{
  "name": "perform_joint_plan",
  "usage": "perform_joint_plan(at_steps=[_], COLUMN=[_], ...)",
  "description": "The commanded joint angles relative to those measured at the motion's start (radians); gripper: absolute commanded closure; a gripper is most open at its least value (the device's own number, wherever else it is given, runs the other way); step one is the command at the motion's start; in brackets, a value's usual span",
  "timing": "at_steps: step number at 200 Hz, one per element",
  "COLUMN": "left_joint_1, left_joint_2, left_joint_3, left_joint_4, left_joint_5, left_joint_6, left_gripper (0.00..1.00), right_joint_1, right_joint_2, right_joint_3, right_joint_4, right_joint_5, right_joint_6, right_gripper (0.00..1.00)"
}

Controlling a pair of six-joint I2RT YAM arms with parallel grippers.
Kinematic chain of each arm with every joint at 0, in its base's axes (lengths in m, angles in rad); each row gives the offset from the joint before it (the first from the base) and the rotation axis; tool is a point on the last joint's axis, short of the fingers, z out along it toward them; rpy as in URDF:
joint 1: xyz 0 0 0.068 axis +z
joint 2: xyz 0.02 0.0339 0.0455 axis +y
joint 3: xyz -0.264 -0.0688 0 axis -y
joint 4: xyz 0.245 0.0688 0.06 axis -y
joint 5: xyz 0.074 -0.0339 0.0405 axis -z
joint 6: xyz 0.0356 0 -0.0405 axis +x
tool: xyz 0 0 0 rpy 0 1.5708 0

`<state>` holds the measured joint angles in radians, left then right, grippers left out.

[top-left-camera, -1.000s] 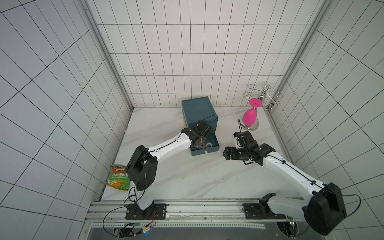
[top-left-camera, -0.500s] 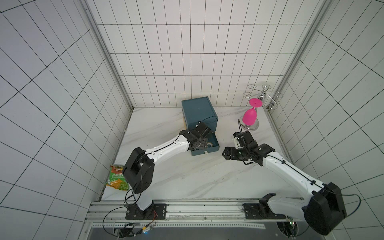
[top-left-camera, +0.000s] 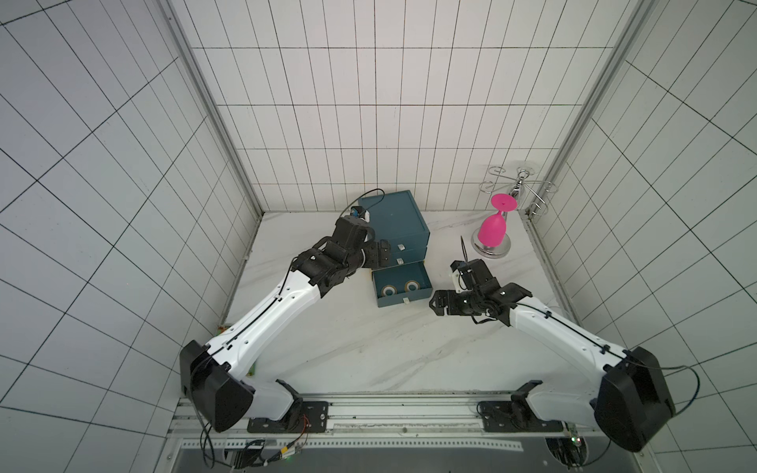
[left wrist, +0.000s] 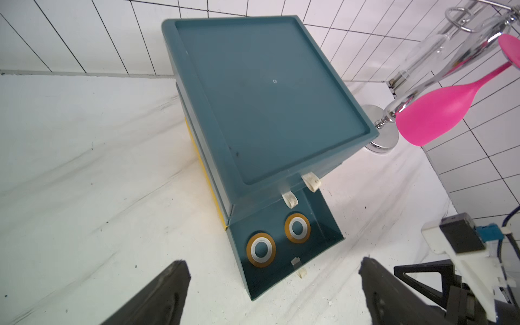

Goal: Place the transparent tape into the drawer according to color
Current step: Place the tape in the drawer, then close the drawer in the storage box.

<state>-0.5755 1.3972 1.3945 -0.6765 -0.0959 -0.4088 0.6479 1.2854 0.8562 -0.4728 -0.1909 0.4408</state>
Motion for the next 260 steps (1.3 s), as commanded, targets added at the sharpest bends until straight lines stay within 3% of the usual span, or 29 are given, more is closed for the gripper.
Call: perform_joint_plan(at_steps=[1, 60, 130, 177, 260], left_joint_1=[0.060, 0.157, 0.170, 0.174, 0.187], left_joint_2=[0.048, 0.235, 0.403, 0.422, 0.448], left_joint_3=[0.064, 0.217, 0.334, 0.325, 0.320], left_joint_4=[0.003, 0.022, -0.040, -0.065, -0.103], left_joint_5=[0.069, 0.148, 0.131, 0.133, 0.182], left_joint_6=[0.030, 0.043, 0.065, 0.073, 0.075], left_gripper=[0.02, 0.04, 0.30, 0.40, 0.44], right_joint_1=[0.027, 0.056, 0.110, 0.162, 0.253], right_joint_2=[0.033, 0.095, 0.146, 0.227, 0.321], right_joint_3=[-0.014, -0.018, -0.078, -0.088, -0.095], right_joint_4=[0.076, 0.225, 0.404, 0.497, 0.640], right_joint_5=[-0.004, 0.008, 0.062, 0.101, 0.272], right_joint_6=[-0.013, -0.005, 0.001, 0.007, -0.007], right_gripper=[0.03, 0.02, 0.07, 0.22, 0.46])
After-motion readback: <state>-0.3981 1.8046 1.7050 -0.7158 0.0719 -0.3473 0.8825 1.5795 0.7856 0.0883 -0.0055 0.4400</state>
